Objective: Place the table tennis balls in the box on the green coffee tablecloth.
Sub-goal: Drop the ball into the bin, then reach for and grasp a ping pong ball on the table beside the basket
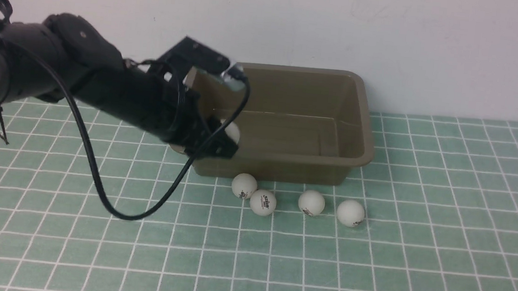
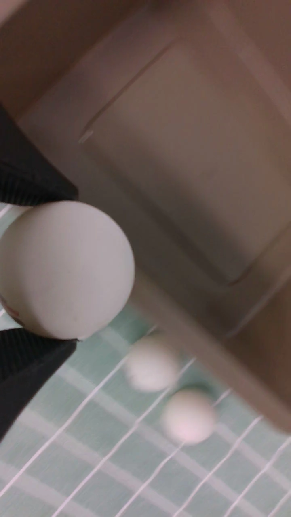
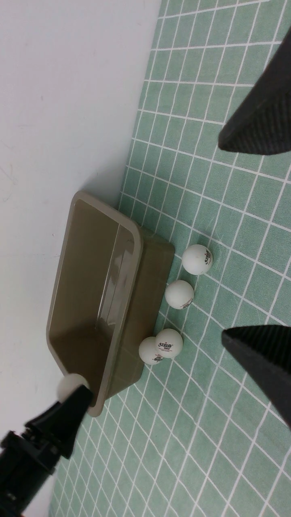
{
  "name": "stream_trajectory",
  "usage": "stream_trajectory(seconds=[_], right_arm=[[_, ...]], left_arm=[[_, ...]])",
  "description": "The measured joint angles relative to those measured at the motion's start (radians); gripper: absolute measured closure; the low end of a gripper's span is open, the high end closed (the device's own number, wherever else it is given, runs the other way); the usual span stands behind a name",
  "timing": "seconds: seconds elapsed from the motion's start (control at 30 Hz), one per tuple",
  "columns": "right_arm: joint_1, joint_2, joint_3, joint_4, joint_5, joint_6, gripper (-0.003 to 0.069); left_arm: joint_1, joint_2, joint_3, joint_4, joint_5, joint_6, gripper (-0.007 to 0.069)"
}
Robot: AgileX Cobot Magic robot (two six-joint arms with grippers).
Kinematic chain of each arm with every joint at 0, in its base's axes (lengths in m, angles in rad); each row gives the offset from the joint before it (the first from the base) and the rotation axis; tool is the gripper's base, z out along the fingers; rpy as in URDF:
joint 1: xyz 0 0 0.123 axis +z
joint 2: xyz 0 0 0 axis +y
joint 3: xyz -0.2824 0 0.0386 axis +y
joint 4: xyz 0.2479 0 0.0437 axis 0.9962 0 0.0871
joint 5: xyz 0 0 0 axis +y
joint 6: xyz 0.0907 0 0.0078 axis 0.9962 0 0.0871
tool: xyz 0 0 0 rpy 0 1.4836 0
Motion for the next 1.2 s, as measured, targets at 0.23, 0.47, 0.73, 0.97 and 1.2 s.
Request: stream_trajectory(seconds=[0.23,0.47,0.73,0.97,1.2], right_arm=[[0.000,0.000,0.000,0.000,0.000,0.000,0.0159],[0.000,0.000,0.000,0.000,-0.001,0.000,0.0189],[0.000,0.000,0.000,0.000,-0.002,0.000,0.0193],[0.000,0.000,0.000,0.000,-0.004,0.000,0.0194],[0.000,0.000,0.000,0.000,0.004,-0.021,0.0194]], left_arm=[[0.000,0.031,-0.047,-0.053,-0.157,0.098,0.0274],[-0.001,0.156,-0.118,-0.118,-0.226,0.174,0.0274],[-0.001,0.185,-0.139,-0.133,-0.229,0.164,0.0202],[-0.001,0.120,-0.140,-0.090,-0.150,0.068,0.0187],[-0.001,0.037,-0.141,0.133,0.025,-0.160,0.0187]])
